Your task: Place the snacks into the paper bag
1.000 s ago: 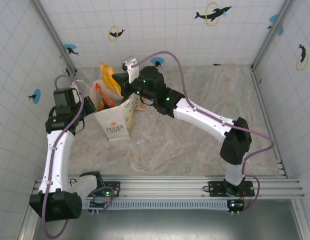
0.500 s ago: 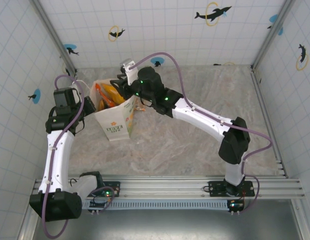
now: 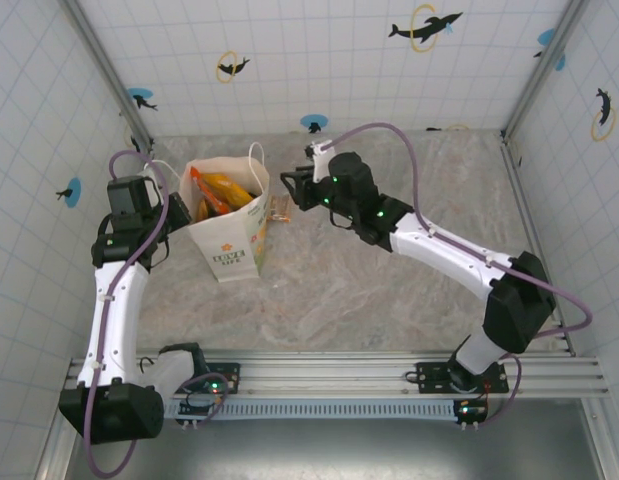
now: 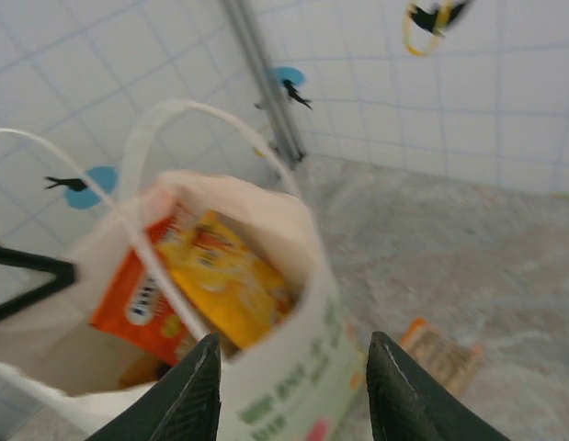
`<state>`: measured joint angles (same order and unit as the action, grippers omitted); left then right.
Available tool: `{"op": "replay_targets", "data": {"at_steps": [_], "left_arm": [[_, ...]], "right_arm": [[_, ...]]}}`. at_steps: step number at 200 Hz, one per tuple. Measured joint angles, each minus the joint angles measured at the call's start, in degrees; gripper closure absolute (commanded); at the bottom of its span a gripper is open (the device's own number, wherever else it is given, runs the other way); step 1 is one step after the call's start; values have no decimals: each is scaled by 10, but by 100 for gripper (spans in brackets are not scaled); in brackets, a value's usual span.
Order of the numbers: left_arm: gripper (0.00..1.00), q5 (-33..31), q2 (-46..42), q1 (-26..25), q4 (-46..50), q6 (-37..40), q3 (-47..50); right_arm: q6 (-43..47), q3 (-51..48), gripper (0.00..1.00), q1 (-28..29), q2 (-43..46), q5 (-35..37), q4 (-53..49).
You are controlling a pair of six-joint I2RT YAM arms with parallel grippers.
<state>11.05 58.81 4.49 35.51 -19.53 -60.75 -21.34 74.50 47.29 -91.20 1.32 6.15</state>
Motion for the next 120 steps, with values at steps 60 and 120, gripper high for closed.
{"op": "replay_targets", "data": {"at_steps": [60,120], "left_arm": [[93,-2,0,0,0,0,0],[93,-2,0,0,0,0,0]], "right_arm": [[-136,-37,51,-58,-71,-60,-2],[-211,6,51,-77,-235,-131,30]]}}
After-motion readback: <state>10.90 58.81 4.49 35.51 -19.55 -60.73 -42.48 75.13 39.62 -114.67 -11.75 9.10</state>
